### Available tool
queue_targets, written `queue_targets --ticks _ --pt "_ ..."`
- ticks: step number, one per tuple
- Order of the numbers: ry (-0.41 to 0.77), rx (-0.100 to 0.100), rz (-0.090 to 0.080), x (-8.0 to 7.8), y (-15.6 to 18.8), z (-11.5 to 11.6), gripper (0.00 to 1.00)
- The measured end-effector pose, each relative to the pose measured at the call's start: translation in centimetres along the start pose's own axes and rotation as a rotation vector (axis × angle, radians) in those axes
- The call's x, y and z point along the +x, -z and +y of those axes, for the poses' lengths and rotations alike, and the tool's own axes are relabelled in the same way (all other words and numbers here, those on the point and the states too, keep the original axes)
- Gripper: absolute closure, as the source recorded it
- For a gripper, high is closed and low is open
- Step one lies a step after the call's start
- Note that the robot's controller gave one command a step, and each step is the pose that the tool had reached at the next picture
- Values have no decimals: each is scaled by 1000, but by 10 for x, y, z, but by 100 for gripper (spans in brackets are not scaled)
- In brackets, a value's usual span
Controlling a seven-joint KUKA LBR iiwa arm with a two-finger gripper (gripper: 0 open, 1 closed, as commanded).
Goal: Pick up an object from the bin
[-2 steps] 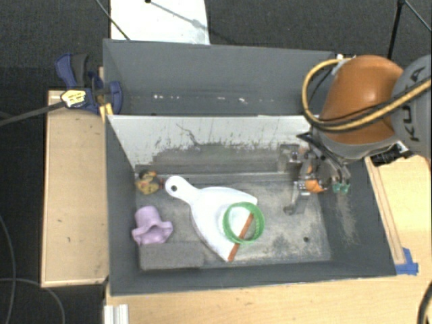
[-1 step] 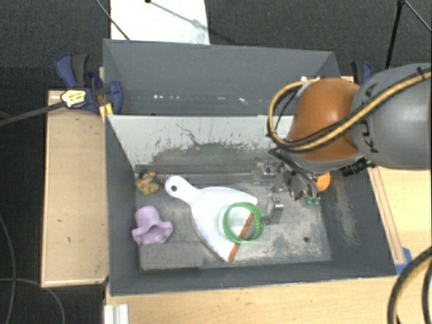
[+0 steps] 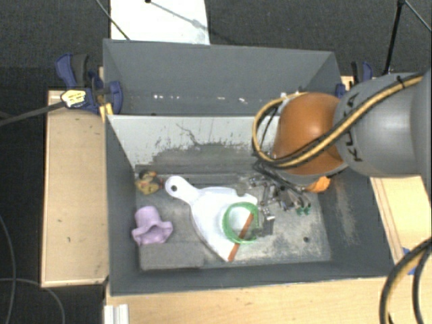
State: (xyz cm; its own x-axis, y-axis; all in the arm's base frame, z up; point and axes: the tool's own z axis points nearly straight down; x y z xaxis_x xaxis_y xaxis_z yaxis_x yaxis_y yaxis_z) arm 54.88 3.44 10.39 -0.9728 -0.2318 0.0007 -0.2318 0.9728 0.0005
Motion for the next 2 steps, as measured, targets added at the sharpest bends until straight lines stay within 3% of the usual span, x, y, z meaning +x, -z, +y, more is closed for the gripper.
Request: queue_targets --ticks 1,2 --pt "-124 -1 0 26 -33 57 100" --pt "-123 -1 0 26 -33 57 100"
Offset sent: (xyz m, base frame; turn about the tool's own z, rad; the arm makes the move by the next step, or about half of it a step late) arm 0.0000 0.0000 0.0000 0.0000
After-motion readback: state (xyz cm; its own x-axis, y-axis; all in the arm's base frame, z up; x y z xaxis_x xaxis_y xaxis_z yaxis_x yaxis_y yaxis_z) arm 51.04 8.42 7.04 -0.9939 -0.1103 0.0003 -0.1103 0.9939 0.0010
